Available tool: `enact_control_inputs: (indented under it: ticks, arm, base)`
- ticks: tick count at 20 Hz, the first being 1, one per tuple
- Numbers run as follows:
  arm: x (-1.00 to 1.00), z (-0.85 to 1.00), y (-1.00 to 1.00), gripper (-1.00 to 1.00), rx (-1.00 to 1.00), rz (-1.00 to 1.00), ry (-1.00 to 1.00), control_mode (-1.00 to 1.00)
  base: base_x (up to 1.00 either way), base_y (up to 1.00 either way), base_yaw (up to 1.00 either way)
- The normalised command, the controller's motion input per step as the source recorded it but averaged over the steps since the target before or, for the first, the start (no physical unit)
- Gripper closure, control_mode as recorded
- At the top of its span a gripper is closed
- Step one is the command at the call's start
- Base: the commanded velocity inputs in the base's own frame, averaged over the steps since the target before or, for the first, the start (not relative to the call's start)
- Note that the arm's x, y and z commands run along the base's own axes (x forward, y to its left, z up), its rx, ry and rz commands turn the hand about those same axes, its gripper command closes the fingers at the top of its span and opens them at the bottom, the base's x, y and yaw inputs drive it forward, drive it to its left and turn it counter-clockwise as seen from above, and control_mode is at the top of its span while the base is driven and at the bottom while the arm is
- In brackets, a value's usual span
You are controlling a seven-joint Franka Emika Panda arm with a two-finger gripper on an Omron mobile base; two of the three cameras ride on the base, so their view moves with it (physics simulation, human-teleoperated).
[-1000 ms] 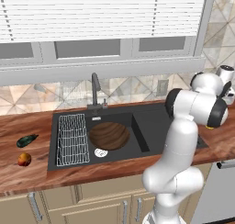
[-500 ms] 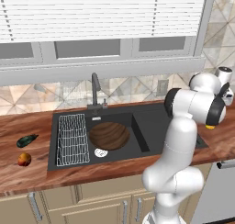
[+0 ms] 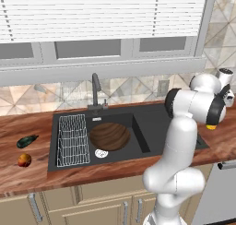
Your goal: Remove the eggplant and peach from the sink. Then move the bowl and cup from the counter to the sink for washing.
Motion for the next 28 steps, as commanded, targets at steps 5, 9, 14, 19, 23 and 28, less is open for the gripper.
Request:
enact_control_inputs:
  ticks: [5,9,14,19,23,28]
  arm:
    - [0.04,-0.08,-0.03,-1.0,0.0,0.0,0.0,-1.0]
    - [0.05,-0.08,0.0,-1.0,0.0,-0.01,0.01,-1.0]
    - [0.05,-0.07,-0.01,-1.0,0.0,0.0,0.0,-1.0]
    - [0.04,-0.06,0.0,-1.0,0.0,0.0,0.0,-1.0]
    - [0.04,-0.07,-0.01,-1.0,0.0,-0.01,0.01,-1.0]
    - [0.04,-0.08,-0.03,-1.0,0.0,0.0,0.01,-1.0]
  base:
    - [0.0,0.0,0.0]
    - [0.0,0.0,0.0]
    - [0.0,0.0,0.0]
    - [0.0,0.0,0.0]
    - [0.0,0.0,0.0]
    - [0.0,0.0,0.0]
